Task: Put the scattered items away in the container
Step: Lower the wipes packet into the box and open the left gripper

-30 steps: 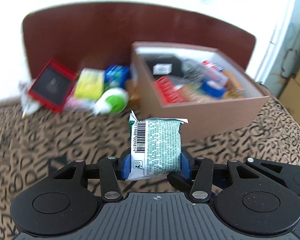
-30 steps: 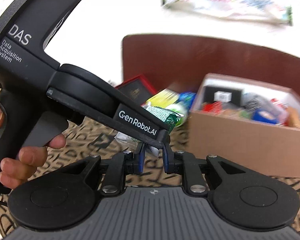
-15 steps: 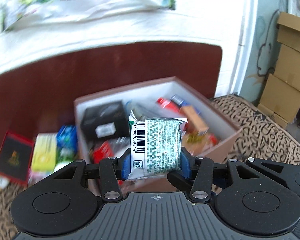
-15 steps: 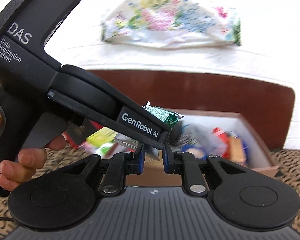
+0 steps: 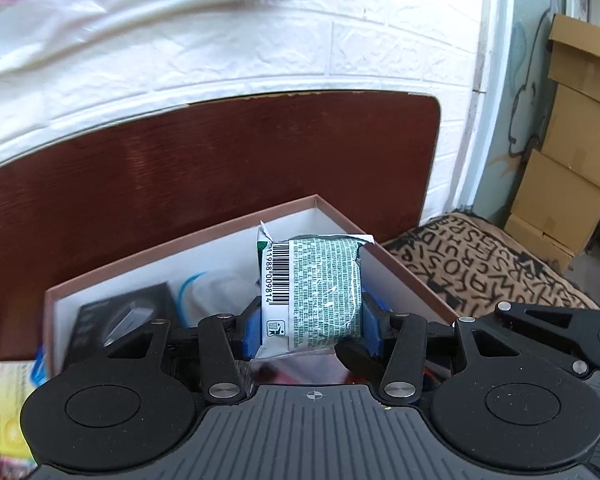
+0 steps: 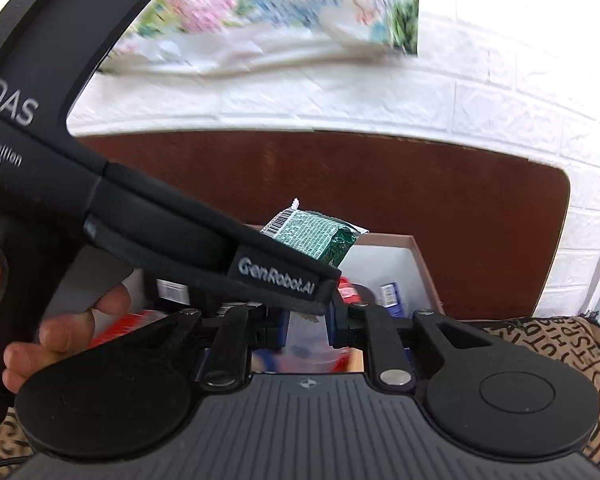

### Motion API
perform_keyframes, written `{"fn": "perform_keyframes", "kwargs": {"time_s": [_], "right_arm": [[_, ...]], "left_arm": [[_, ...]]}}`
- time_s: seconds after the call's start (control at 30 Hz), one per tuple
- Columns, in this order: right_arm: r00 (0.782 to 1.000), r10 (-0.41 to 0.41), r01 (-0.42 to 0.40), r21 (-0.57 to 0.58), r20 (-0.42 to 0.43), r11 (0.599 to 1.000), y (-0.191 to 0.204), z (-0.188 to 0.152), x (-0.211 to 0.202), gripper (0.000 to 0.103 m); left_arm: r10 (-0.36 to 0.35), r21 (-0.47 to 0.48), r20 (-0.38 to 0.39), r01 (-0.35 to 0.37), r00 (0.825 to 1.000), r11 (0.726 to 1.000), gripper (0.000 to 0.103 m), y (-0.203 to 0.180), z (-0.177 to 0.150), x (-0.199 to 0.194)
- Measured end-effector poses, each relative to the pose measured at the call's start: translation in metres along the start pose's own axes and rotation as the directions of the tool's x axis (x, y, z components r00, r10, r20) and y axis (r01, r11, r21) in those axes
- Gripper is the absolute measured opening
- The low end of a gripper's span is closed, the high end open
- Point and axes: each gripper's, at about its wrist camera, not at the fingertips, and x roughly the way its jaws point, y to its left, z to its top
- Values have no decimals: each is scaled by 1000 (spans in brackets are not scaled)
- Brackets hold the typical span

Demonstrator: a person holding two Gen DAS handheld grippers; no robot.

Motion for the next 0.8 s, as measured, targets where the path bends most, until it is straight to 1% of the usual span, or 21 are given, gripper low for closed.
{"fn": "perform_keyframes", "kwargs": {"time_s": [0.07, 0.13, 0.17, 0.23, 0.27, 0.3, 0.33, 0.37, 0.4, 0.43, 0.47, 0.5, 0.53, 0.6, 0.63, 0.73, 0.8], "right_arm": [[999, -9, 9, -9, -30, 1000, -9, 6, 18, 22], [997, -19, 20, 15, -72, 1000, -18, 11, 37, 22], [995, -30, 34, 34, -98, 999, -24, 14, 48, 22], [988, -65, 72, 46, -143, 996, -31, 11, 62, 23], [983, -82, 90, 40, -162, 995, -33, 10, 68, 25], [982, -91, 99, 38, -164, 994, -34, 8, 69, 35], [984, -90, 97, 43, -156, 994, -35, 6, 68, 41], [987, -80, 88, 49, -140, 995, -35, 5, 64, 42], [988, -81, 88, 50, -129, 995, -34, 4, 60, 47], [989, -90, 96, 49, -115, 994, -33, 3, 56, 55], [990, -100, 105, 46, -98, 993, -30, 1, 51, 61], [990, -111, 115, 40, -88, 993, -27, -1, 45, 71], [990, -114, 117, 31, -80, 993, -24, -3, 40, 78], [993, -102, 103, 12, -68, 995, -19, -6, 31, 81], [993, -99, 100, 8, -64, 995, -16, -9, 25, 86], [993, -110, 110, -6, -38, 994, -9, -15, 4, 96], [993, -115, 114, -18, -24, 993, -3, -19, -10, 99]], "left_arm": [[0, -8, -4, 0, 1000, 1000, 55, 2, 7, 17], [11, -16, -4, -11, 1000, 1000, 61, 4, 14, 36], [27, -18, 3, -27, 1000, 999, 67, 6, 16, 45], [85, -43, 14, -85, 996, 995, 86, 12, 19, 55], [99, -63, 21, -97, 995, 993, 89, 16, 17, 56], [89, -78, 32, -86, 996, 993, 91, 21, 14, 54], [71, -83, 38, -68, 997, 994, 92, 25, 11, 51], [67, -82, 36, -64, 997, 995, 93, 27, 8, 48], [80, -81, 41, -76, 996, 994, 97, 30, 6, 45], [98, -85, 50, -94, 994, 992, 101, 31, 4, 42], [116, -91, 52, -111, 992, 990, 102, 33, 3, 39], [127, -101, 48, -121, 991, 987, 102, 35, 1, 35], [126, -113, 42, -121, 991, 986, 102, 37, 0, 31], [123, -131, 28, -118, 992, 984, 102, 39, -4, 22], [127, -137, 25, -122, 992, 983, 102, 38, -7, 18], [143, -141, 27, -138, 989, 980, 102, 34, -17, -2], [158, -148, 26, -152, 987, 977, 102, 30, -25, -16]]}}
